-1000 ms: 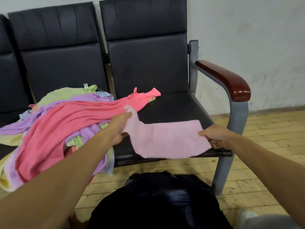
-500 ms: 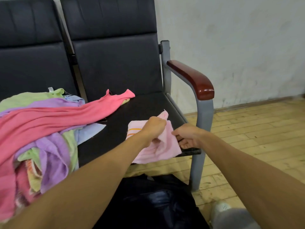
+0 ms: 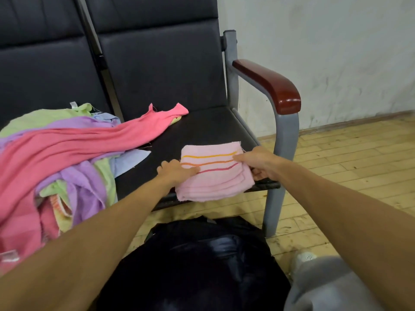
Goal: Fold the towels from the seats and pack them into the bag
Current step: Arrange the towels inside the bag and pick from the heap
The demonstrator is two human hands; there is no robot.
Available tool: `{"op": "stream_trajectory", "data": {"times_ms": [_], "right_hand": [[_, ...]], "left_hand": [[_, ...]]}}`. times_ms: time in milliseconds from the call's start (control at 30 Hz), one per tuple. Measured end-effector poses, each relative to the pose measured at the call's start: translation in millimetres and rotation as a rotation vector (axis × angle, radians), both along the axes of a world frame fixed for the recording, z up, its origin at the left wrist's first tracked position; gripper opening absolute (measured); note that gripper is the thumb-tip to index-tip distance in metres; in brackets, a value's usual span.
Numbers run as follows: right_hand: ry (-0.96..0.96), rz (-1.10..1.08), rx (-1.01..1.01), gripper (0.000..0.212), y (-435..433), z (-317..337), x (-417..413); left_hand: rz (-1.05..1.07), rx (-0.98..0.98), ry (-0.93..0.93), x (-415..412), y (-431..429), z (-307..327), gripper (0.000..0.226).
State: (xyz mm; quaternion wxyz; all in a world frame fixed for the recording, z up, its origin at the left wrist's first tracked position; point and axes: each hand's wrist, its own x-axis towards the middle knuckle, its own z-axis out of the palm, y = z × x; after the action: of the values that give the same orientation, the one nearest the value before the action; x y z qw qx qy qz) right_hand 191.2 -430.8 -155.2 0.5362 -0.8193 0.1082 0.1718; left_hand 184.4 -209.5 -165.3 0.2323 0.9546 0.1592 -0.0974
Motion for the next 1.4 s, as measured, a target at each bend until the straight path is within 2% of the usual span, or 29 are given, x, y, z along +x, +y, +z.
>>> {"op": "stream_trajectory", "data": {"times_ms": [133,233,367,433,500,600,767,933,1067,1200,1400], "right_hand": [[0.016,0.061,-0.079,0.015,7.2,1.6,-4.8],[-0.033,0.070,-0.062,0.014,16.1,6.3,-9.1],[-0.057,0.078,0.115,0.024,36.2,14.2,-15.5],[-0.015,0.090,0.246,0.026,46.5,19.5,-21.9],[0.072,0.132,0.355,0.031,57.2,23.5,-33.2],[0.193,0.197,0.450,0.033,74.5,29.5,-54.9],[0.215,0.280,0.582,0.029,94.0,32.9,-84.4],[0.265,0.291,0.499,0.031,105.7,20.9,-101.0],[0.197,0.303,0.536,0.032,100.1,19.3,-102.9],[0.144,0.368,0.571,0.037,86.0,13.4,-101.6],[0.036,0.426,0.647,0.051,72.3,9.7,-96.7]], "left_hand": [[0.056,-0.293,-0.153,-10.6,7.0,-10.1,0.055],[0.082,-0.470,-0.208,-25.4,12.1,-7.7,0.041],[0.143,-0.808,-0.165,-51.0,35.1,-1.3,0.034],[0.191,-0.997,-0.126,-68.8,51.7,6.7,0.023],[0.212,-1.087,-0.043,-86.4,70.4,15.1,0.026],[0.200,-1.142,0.022,-107.7,98.6,25.5,0.035],[0.227,-1.259,-0.053,-140.1,123.6,17.2,0.033],[0.307,-1.286,-0.115,-159.6,130.0,12.9,0.028],[0.310,-1.246,-0.177,-161.2,133.0,15.7,0.026],[0.203,-1.209,-0.196,-161.7,130.0,14.4,0.019],[0.039,-1.313,-0.204,-157.2,128.0,7.0,0.034]]}}
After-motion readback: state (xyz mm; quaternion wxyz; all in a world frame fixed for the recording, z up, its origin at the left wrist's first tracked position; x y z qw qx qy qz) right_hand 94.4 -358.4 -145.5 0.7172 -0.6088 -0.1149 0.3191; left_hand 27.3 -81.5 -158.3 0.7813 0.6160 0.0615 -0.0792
